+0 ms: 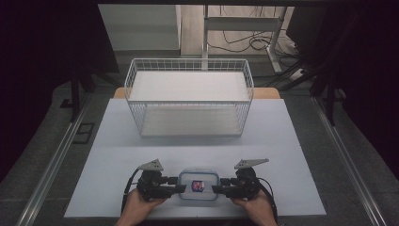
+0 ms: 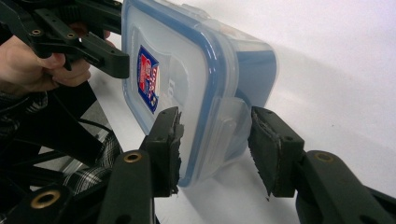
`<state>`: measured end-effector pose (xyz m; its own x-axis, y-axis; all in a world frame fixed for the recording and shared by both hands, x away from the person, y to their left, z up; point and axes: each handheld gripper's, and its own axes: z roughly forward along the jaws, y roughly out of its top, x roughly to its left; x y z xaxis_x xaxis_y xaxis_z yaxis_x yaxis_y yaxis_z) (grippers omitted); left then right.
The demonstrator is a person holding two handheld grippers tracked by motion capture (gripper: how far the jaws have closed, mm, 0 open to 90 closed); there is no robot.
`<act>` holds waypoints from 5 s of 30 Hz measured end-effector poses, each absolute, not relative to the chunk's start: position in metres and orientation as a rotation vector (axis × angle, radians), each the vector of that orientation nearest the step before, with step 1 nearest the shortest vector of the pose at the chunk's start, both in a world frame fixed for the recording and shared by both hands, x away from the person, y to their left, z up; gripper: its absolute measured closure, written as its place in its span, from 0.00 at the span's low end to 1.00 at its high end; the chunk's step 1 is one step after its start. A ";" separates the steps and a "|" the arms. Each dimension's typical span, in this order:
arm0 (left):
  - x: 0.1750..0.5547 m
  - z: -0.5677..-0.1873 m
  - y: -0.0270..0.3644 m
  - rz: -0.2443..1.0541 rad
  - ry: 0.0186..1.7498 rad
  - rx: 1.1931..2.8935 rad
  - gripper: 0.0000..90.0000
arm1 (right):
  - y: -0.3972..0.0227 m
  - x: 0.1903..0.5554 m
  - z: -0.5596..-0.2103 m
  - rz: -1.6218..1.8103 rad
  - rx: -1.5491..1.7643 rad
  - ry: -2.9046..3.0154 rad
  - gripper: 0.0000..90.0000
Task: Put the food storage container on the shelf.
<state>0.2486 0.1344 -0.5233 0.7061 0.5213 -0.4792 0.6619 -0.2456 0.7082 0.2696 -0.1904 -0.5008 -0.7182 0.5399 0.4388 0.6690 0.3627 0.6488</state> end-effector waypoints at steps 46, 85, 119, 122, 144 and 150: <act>0.281 -0.484 0.158 -0.259 0.897 1.716 0.65 | -0.194 0.301 -0.457 -1.502 -1.099 -2.304 0.64; 0.360 -0.367 0.182 -0.123 0.894 1.668 0.64 | -0.168 0.391 -0.345 -1.643 -1.066 -2.290 0.64; 0.438 -0.343 0.186 -0.144 0.944 1.625 0.64 | -0.161 0.462 -0.324 -1.688 -1.176 -2.210 0.63; 0.441 -0.344 0.186 -0.143 0.941 1.622 0.64 | -0.161 0.465 -0.324 -1.688 -1.183 -2.208 0.63; 0.446 -0.350 0.182 -0.044 0.946 1.651 0.56 | -0.145 0.474 -0.325 -1.606 -1.277 -2.370 0.62; 0.446 -0.343 0.180 0.030 0.994 1.674 0.54 | -0.142 0.472 -0.322 -1.588 -1.276 -2.424 0.62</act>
